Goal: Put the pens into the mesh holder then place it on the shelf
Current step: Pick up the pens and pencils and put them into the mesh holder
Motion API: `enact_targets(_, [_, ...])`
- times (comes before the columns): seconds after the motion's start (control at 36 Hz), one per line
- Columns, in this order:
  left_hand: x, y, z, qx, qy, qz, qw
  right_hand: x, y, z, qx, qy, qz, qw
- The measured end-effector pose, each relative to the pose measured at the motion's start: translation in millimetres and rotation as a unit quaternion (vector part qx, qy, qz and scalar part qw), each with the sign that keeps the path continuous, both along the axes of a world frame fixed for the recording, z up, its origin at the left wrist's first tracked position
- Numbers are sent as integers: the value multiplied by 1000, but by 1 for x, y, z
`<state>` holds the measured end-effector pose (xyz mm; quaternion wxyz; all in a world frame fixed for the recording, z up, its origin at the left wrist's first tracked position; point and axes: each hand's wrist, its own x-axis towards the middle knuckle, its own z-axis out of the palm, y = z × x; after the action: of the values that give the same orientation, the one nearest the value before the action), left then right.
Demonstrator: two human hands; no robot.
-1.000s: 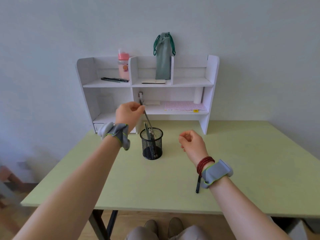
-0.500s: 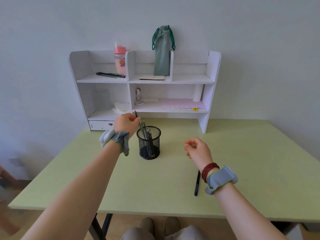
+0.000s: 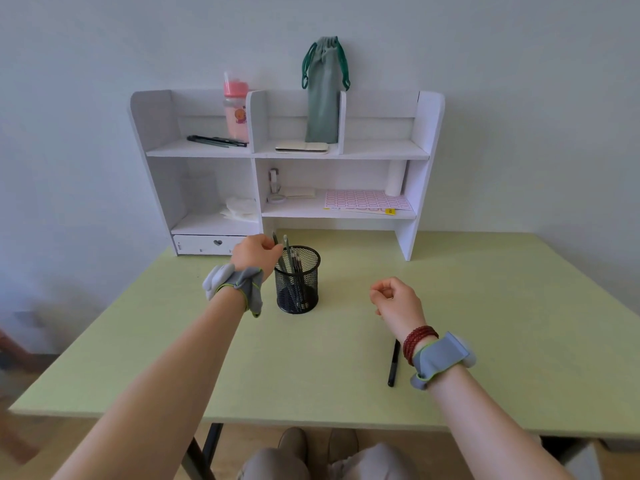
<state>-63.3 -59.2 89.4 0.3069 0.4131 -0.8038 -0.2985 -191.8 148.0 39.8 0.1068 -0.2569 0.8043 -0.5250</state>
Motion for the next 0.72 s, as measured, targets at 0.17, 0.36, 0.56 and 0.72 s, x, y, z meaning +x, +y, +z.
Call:
enact_targets(0.17, [-2,-3,-4,3,-10,4,1000,-5,5,-3,52,27,-35,998])
enact_targets(0.36, [-1,-5,-7,8,-24,5,1000,-13,14,-6,152,27,-69,986])
enact_targets(0.56, [-1,-4,-7,-15,-49,2,999,-10,20,-9,210,4,-69,975])
enact_targets(0.72, [1,-3,-7,-14,-53,2,998,-7,20,-10,241,17,-61,968])
